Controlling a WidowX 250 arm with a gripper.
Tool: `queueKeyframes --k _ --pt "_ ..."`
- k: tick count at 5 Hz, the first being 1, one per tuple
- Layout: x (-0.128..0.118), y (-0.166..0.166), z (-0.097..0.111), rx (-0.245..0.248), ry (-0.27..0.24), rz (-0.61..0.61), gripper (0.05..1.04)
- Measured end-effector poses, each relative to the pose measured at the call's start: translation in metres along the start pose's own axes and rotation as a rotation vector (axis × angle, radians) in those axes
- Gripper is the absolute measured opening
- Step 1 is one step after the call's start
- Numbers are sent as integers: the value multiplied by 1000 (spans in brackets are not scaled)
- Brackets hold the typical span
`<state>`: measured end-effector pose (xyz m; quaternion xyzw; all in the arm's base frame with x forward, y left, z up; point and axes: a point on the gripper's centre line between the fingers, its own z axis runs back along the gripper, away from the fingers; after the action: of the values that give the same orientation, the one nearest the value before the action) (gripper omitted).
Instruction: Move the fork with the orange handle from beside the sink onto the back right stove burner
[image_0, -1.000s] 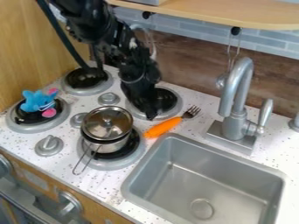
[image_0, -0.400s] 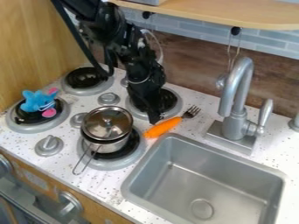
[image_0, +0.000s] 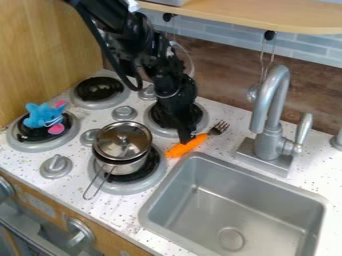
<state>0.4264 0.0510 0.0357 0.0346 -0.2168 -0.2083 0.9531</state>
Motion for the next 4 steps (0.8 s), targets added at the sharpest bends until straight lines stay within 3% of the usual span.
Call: queueKeyframes --k 3,4 --pt "12 -15 -39 -13 64 -65 1001" --pt "14 -23 -48 -62 64 -94 1001"
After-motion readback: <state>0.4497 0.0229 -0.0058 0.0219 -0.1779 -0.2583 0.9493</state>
